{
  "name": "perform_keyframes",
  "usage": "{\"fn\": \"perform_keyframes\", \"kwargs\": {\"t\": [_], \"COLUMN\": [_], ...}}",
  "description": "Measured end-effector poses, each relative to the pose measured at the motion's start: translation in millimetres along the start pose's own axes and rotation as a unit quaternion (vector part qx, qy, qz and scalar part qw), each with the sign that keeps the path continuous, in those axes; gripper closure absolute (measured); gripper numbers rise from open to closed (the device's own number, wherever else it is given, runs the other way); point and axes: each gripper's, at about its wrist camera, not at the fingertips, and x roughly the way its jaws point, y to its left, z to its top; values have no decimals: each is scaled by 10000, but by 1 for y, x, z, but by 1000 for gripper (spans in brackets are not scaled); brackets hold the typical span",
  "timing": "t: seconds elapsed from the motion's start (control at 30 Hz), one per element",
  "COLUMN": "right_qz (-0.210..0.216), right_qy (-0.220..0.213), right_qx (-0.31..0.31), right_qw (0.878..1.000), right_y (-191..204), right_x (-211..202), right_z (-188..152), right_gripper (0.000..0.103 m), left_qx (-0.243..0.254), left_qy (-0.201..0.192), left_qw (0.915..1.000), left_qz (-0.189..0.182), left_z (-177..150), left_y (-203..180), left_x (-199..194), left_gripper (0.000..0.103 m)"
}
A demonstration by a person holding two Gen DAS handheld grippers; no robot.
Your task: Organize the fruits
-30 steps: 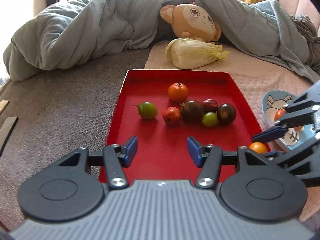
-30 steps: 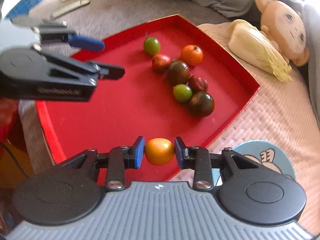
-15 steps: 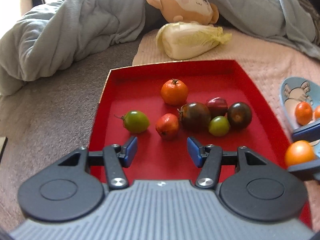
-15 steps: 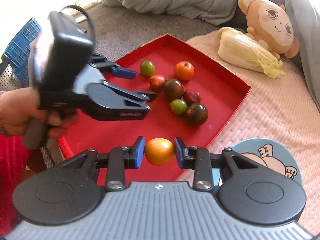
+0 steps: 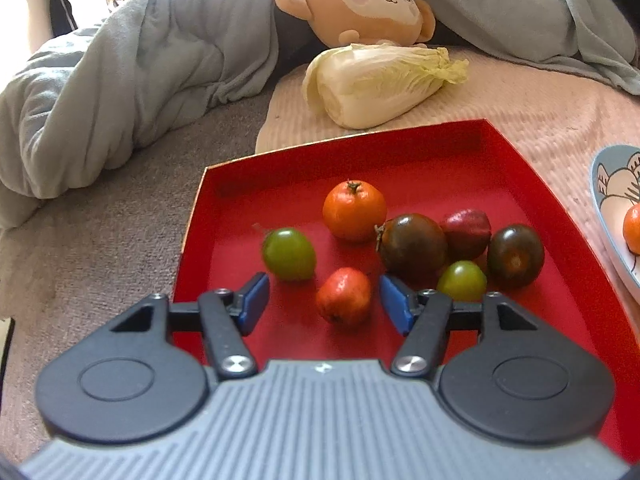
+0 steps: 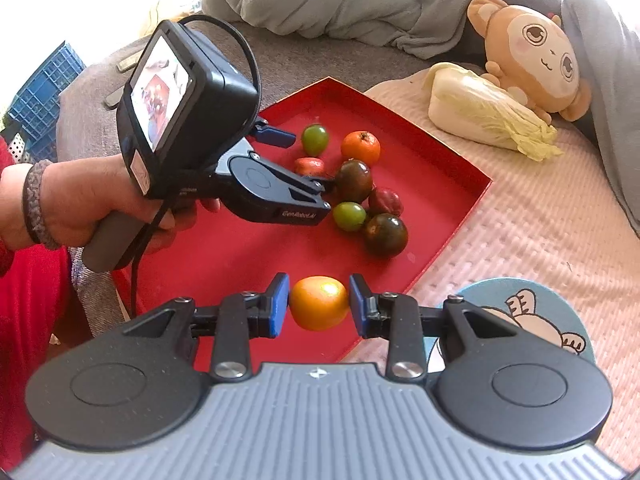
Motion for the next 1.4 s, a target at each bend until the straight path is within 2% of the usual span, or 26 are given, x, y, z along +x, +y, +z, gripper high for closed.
{"fn": "perform_keyframes", "kwargs": {"t": [0.07, 0.13, 0.2, 0.23, 0.33, 0.67, 1.1, 1.4], "right_qz": [-17, -20, -14, -10, -17, -70, -102, -124], "right_qy": [4, 5, -2, -5, -17, 11, -92, -266], "right_qx": [13, 22, 7, -2, -14, 8, 260, 380], "right_qw": [10000, 10000, 10000, 10000, 10000, 10000, 9996, 9988], "right_y": [-1, -1, -1, 0, 0, 0, -4, 2], "right_x": [0, 1, 2, 2, 2, -2, -14, -27], "right_z": [0, 1, 2, 2, 3, 2, -4, -2], "right_gripper": [65, 65, 65, 65, 65, 65, 65, 65], "left_qx": [-37, -105, -152, -155, -147, -402, -829, -735], "left_qy": [3, 25, 34, 38, 57, 313, 269, 160], "left_qw": [10000, 9999, 9998, 9998, 9999, 9985, 9959, 9970], "left_qz": [-15, -55, -77, -102, -37, -216, -249, -207], "left_z": [-1, -3, -4, -6, -10, -35, -51, -49], "left_y": [-1, -2, -3, -4, -8, -16, -13, -15], "left_x": [-1, -2, -5, -6, -13, -46, -79, -95], "left_gripper": [43, 51, 67, 69, 69, 69, 69, 69]}}
